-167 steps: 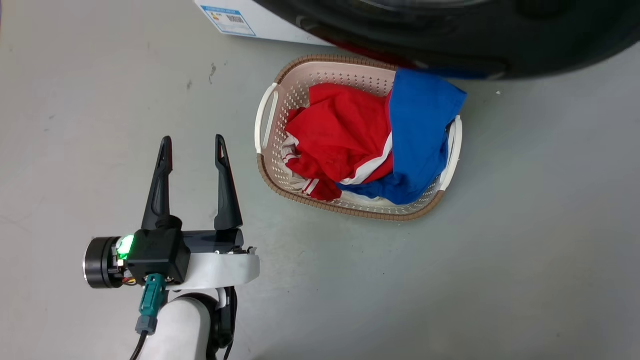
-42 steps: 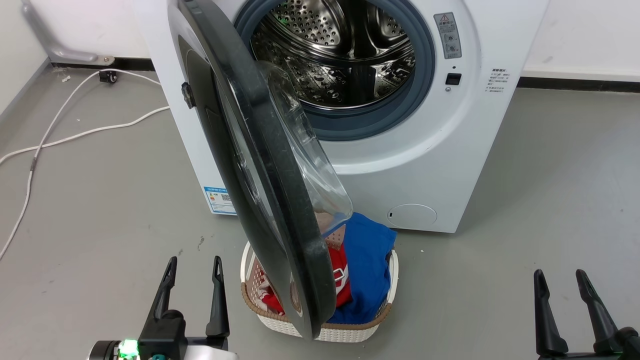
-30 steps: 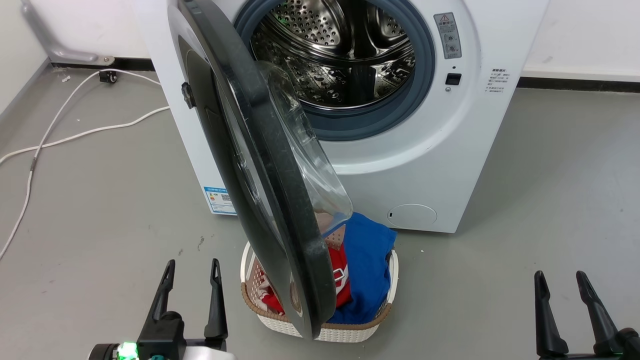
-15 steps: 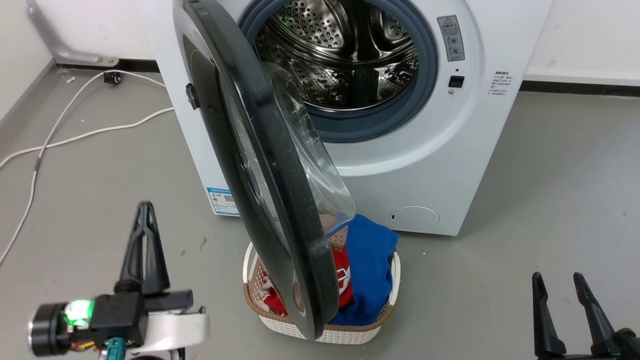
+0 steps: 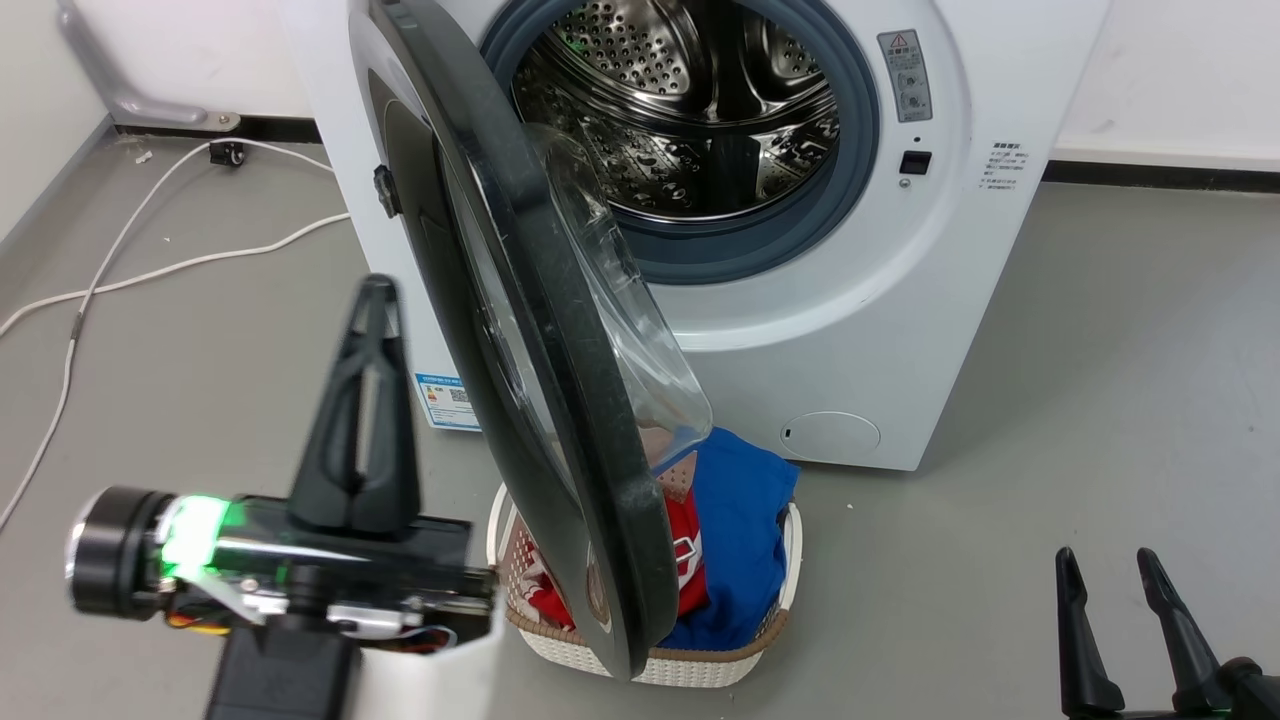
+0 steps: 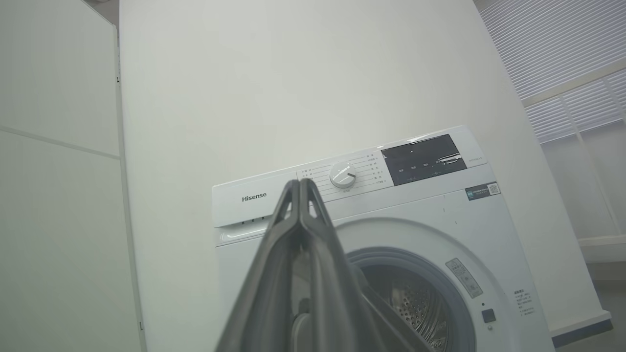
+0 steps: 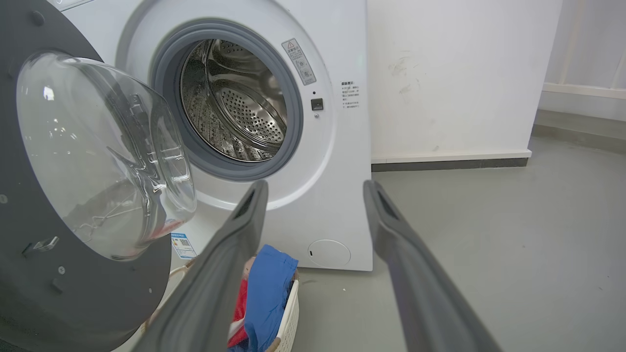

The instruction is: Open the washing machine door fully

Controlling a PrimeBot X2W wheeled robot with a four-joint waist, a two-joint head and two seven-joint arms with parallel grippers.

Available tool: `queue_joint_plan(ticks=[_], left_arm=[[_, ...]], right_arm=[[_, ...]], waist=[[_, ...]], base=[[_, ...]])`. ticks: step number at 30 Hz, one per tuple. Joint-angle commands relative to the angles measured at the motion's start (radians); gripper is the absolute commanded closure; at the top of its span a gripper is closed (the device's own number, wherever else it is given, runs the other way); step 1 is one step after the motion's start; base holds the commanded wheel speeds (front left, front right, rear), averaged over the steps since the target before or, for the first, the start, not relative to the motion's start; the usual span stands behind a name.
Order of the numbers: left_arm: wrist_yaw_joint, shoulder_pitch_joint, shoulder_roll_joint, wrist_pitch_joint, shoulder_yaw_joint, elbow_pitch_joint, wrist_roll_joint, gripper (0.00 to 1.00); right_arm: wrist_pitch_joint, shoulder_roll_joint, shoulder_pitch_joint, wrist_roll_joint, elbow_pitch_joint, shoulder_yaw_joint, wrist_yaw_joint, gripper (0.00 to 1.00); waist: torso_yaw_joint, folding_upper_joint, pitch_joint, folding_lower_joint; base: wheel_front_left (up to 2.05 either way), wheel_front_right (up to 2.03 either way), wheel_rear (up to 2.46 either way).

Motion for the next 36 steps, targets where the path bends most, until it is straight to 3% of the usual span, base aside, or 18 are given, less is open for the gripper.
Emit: queue_joint_plan(ticks=[1,15,22,28,36], left_arm=[[-0.011,-0.019,0.008,-0.002,-0.025,-0.012,0.005,1.00],[-0.122,-0.082,-0.018,-0.002,-0.339,0.044,-0.014,1.00],[-0.155,-0.070,-0.042,-0.002,-0.464,0.113,-0.031,1.00],[-0.164,-0.042,-0.040,-0.002,-0.528,0.213,-0.053,1.00],[-0.127,0.010,-0.018,-0.002,-0.514,0.317,-0.083,1.00]], right_arm=[[-0.002,0.003,-0.006,0.000,0.002,0.003,0.000,0.00],[-0.002,0.003,-0.012,0.005,0.010,0.015,0.000,0.00],[-0.002,0.003,-0.023,0.002,0.011,0.017,0.000,0.00],[-0.002,0.003,-0.041,-0.005,0.014,0.020,0.000,0.00],[-0.002,0.003,-0.053,-0.010,0.019,0.007,0.000,0.00]], waist=[[-0.003,-0.0001,0.001,0.0000],[-0.022,-0.0001,0.017,0.0000],[-0.030,-0.0001,0.045,0.0000],[-0.042,-0.0001,0.081,0.0000],[-0.043,-0.0001,0.108,0.0000]], base=[[0.00,0.00,0.00],[0.00,0.00,0.00],[0.00,0.00,0.00],[0.00,0.00,0.00],[0.00,0.00,0.00]])
